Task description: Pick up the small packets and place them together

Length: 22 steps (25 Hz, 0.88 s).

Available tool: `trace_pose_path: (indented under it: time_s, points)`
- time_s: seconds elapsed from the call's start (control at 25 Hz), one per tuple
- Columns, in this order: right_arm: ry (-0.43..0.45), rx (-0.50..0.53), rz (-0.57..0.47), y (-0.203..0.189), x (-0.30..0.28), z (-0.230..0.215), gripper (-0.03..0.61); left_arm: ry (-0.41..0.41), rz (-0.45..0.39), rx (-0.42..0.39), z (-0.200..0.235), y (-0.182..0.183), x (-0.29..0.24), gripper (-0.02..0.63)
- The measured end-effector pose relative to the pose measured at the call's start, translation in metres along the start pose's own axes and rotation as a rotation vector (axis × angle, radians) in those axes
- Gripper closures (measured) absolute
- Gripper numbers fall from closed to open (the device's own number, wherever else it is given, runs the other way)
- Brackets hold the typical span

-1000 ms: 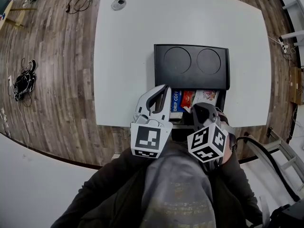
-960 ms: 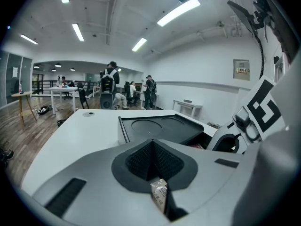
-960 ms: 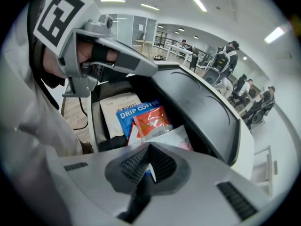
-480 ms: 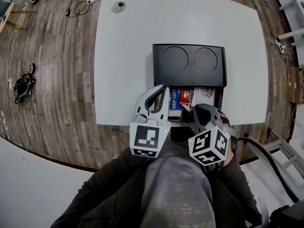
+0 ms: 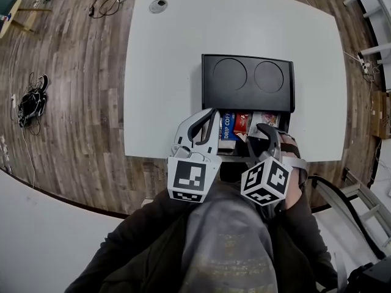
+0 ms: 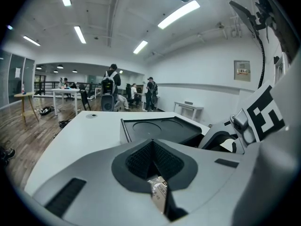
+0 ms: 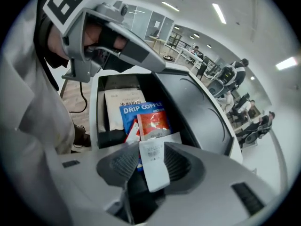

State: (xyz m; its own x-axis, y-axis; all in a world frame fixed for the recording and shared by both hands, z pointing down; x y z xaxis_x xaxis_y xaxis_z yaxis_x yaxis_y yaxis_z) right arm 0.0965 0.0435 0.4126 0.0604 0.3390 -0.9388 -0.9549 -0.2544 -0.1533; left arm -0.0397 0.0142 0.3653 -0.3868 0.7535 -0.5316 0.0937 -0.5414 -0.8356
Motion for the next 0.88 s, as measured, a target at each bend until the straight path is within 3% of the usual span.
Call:
trace_pose_path:
  time_s: [0.16,0.36,0.52,0.72,0.88]
  points:
    - [0.019,0.054,0.068,0.0,-0.014,-0.003,0.418,0.004,0.005,0.013,0.003,-0.003,-0.004,0.611]
    - [0.061,0.01,0.079,0.0,-0.021,0.0,0.418,0.012,0.01,0.025,0.009,-0.007,-0.004,0.611]
    - [0.116,-0.007,0.074,0.0,-0.02,0.006,0.503,0.019,0.015,0.032,0.01,-0.009,-0.003,0.611]
    - [0.097,-0.001,0.064,0.001,-0.018,0.008,0.57,0.012,0.017,0.032,0.01,-0.01,-0.004,0.611]
    - [0.091,-0.018,0.051,0.0,-0.015,0.005,0.577,0.008,0.02,0.029,0.01,-0.008,-0.006,0.611]
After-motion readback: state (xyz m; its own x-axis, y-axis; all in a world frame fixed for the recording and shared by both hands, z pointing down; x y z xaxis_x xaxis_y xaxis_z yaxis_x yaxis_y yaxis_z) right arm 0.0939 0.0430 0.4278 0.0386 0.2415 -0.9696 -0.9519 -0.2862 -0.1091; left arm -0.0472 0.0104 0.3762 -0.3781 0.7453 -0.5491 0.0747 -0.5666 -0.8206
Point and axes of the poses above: the fingertips, and each gripper's own axes: x backward along the fingers, z to its left, y out of its top, the point moved 5 cm from there along x, backward along the fingers, and after that the axes turned 8 degrees about z, right-handed, at the moved point
